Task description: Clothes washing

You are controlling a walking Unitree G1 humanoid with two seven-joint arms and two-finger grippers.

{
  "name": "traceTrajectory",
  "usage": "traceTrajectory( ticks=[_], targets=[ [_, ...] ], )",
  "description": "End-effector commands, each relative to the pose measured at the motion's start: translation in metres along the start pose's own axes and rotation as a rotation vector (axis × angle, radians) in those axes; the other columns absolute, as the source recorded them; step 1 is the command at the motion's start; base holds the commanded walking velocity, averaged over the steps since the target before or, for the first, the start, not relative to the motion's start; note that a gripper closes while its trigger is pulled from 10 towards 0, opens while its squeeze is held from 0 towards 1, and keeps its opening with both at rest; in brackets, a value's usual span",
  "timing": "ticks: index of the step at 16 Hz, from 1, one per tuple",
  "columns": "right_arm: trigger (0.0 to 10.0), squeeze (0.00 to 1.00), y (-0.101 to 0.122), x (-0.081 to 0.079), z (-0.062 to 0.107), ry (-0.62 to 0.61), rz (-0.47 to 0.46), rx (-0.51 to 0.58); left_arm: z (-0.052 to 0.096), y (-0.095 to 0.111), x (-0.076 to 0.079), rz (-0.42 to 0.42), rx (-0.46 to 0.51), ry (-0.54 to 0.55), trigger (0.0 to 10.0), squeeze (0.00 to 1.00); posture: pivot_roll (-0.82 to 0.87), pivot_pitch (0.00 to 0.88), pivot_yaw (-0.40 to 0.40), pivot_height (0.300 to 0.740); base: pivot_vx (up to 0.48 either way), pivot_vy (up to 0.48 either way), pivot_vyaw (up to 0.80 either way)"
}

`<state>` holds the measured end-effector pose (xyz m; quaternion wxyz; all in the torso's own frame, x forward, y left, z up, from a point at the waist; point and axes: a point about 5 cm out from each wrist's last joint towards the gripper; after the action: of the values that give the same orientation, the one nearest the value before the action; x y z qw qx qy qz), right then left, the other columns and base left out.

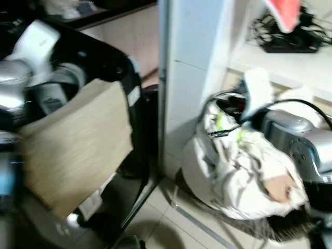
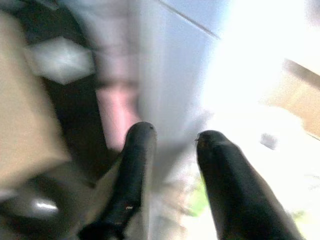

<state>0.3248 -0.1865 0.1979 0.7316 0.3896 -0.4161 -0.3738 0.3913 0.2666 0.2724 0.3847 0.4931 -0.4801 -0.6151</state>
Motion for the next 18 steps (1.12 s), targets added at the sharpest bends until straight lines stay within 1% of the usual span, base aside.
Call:
traceTrajectory(
  ticks=[1,2,3,4,5,6,8,9,11,12,13,14,15,18],
  targets=[
    [10.0,1.0,-0.012,0.016,-0.006,-0.096,0.06,-0.071,-0.007,0.007,0.049,0.12,0.132,-0.248,10.0,0.0,-0.11,0.0,0.041,0.74,0.0,0.0,0.0],
    [10.0,1.0,-0.02,0.023,-0.01,-0.119,0.054,-0.109,-0.007,0.001,0.078,0.196,0.149,-0.365,10.0,0.0,-0.11,0.0,0.041,0.74,0.0,0.0,0.0],
    [10.0,1.0,-0.027,0.029,-0.012,-0.142,0.05,-0.14,-0.007,-0.007,0.1,0.238,0.141,-0.439,10.0,0.0,-0.11,0.0,0.041,0.74,0.0,0.0,0.0],
    [10.0,1.0,-0.035,0.039,-0.015,-0.182,0.044,-0.176,-0.005,-0.013,0.129,0.267,0.132,-0.518,10.0,0.0,-0.11,0.0,0.042,0.74,0.0,0.0,0.0],
    [10.0,1.0,-0.039,0.044,-0.016,-0.207,0.039,-0.197,-0.003,-0.017,0.142,0.282,0.124,-0.558,10.0,0.0,-0.11,0.0,0.042,0.74,0.0,0.0,0.0],
    [10.0,1.0,-0.051,0.055,-0.017,-0.262,0.029,-0.258,0.004,-0.024,0.168,0.311,0.109,-0.641,10.0,0.0,-0.11,0.0,0.041,0.74,0.0,0.0,0.0],
    [10.0,1.0,-0.059,0.06,-0.017,-0.298,0.019,-0.297,0.009,-0.026,0.182,0.33,0.104,-0.698,10.0,0.0,-0.11,0.0,0.039,0.74,0.0,0.0,0.0],
    [10.0,1.0,-0.076,0.068,-0.016,-0.352,-0.018,-0.367,0.024,-0.031,0.198,0.341,0.067,-0.796,10.0,0.0,-0.11,0.0,0.038,0.74,0.0,0.0,0.0],
    [10.0,1.0,-0.089,0.07,-0.017,-0.362,-0.057,-0.397,0.034,-0.035,0.204,0.354,0.038,-0.816,10.0,0.0,-0.11,0.0,0.041,0.74,0.0,0.0,0.0],
    [10.0,0.47,-0.098,0.071,-0.019,-0.362,-0.1,-0.41,0.039,-0.038,0.207,0.355,0.024,-0.818,10.0,0.0,-0.11,0.0,0.043,0.74,0.0,0.0,0.0],
    [10.0,0.0,-0.102,0.072,-0.019,-0.37,-0.114,-0.419,0.04,-0.039,0.209,0.362,0.017,-0.813,10.0,0.0,-0.11,0.0,0.046,0.74,0.0,0.0,0.0],
    [10.0,0.0,-0.112,0.07,-0.019,-0.369,-0.149,-0.447,0.043,-0.043,0.212,0.357,-0.001,-0.799,10.0,0.0,-0.11,0.0,0.048,0.74,0.0,0.0,0.0],
    [10.0,0.0,-0.119,0.069,-0.019,-0.368,-0.176,-0.482,0.047,-0.046,0.215,0.355,-0.021,-0.809,10.0,0.0,-0.11,0.0,0.048,0.74,0.0,0.0,0.0],
    [10.0,0.0,-0.131,0.061,-0.019,-0.322,-0.217,-0.539,0.056,-0.05,0.219,0.333,-0.066,-0.847,10.0,0.0,-0.1,0.0,0.046,0.74,0.0,0.0,0.0]
  ],
)
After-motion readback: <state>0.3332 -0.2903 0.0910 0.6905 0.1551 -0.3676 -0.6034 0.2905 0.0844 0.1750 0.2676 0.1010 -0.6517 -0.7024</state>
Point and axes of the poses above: a point about 5 cm out from each wrist's last joint towards the gripper, its own z axis pointing back from the gripper into the wrist, its own y axis along the axis of the wrist's last joint, x = y × z, and after that the axes turned 13 degrees about z, right-handed
